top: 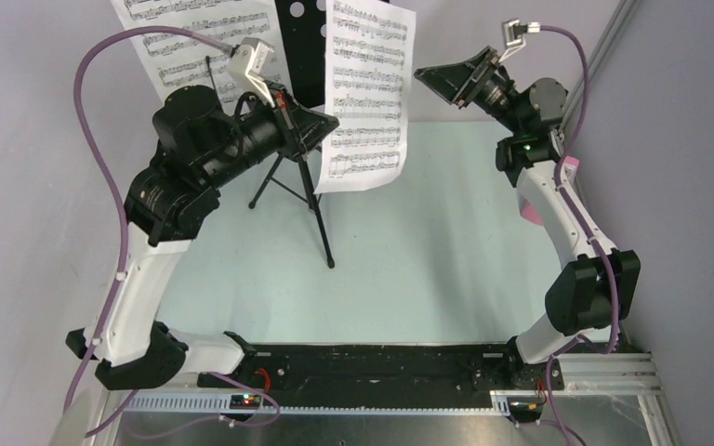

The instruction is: Set up the instrument practice props

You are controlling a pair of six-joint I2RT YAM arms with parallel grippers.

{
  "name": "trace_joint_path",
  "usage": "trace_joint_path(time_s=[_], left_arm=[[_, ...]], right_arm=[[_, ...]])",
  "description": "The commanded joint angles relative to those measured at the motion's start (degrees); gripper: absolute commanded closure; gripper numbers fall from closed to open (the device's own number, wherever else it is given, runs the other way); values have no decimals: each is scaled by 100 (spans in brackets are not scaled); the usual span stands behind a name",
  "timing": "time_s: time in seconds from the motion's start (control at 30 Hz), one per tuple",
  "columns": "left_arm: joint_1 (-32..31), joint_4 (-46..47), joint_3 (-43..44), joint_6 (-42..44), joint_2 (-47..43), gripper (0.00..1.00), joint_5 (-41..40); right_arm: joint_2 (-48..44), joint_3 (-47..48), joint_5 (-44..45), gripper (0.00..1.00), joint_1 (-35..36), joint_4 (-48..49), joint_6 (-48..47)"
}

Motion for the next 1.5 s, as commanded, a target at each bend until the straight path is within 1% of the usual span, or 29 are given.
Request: trace_joint_path(time_s=[0.0,0.2,0.3,0.4,0.5,0.57,0.67,0.7,0.77,0.83,0.87,0.9,0.93,0.97,1.0,1.07,1.17,1.23,1.27,1.3,1.33,1.37,1.4,1.43,1.47], left_arm=[[143,390,-360,-430,-280,100,-224],[410,429,-884,-900,-476,100,-218],[446,436,-1142,-991,-622,100,-406],[488,430,-1272,-1033,-751,100,-488],[520,427,-1360,-1111,-812,100,-533],[546,429,-1373,-1158,-836,100,-577],[564,429,-1370,-1211,-859,100,-589],[571,429,-1389,-1215,-865,100,-589],[583,429,-1411,-1237,-866,100,-583],[590,428,-1431,-1263,-867,100,-555],[597,429,-1438,-1276,-871,100,-541],[595,429,-1450,-1278,-868,100,-533],[595,429,-1464,-1290,-872,100,-531],[601,429,-1476,-1294,-879,100,-540],[607,423,-1493,-1297,-886,100,-544],[614,422,-1527,-1306,-906,100,-544],[628,424,-1579,-1320,-919,100,-542],[628,428,-1613,-1330,-926,100,-532],[629,429,-1637,-1337,-928,100,-542],[630,429,-1642,-1339,-928,100,-548],[632,429,-1653,-1332,-928,100,-554],[631,425,-1654,-1324,-928,100,-558],[637,427,-1656,-1313,-928,100,-562],[633,429,-1656,-1297,-937,100,-567],[637,429,-1656,-1289,-937,100,-557]], right_arm=[[84,-183,-203,15,176,575,378],[430,-385,-666,16,322,1269,1132],[460,-730,-610,17,344,1595,1376],[470,-882,-603,17,413,1461,1169],[485,-819,-516,17,517,1178,607],[615,-743,-624,17,560,1110,471],[930,-726,-755,17,591,2004,844],[1052,-696,-788,18,600,2448,1150],[1192,-590,-825,19,635,2874,1469],[1273,-432,-845,23,684,2885,1531],[1294,-374,-853,29,705,2864,1527],[1334,-276,-859,32,734,2839,1534],[1351,-230,-856,39,747,2845,1560],[1387,-170,-846,43,764,2892,1632],[1404,-135,-844,51,767,2933,1745],[1433,-125,-841,59,770,3143,1947],[1422,-83,-905,63,770,3403,2153],[1374,-26,-982,67,777,3435,2202],[1349,-13,-1025,72,780,3402,2195],[1279,-20,-1053,75,779,3281,2171],[1187,-62,-1109,84,779,3097,2084],[1128,-102,-1117,87,774,2983,2024],[989,-206,-1134,94,771,2744,1858],[910,-257,-1138,97,766,2596,1739],[745,-335,-1139,100,769,2227,1475]])
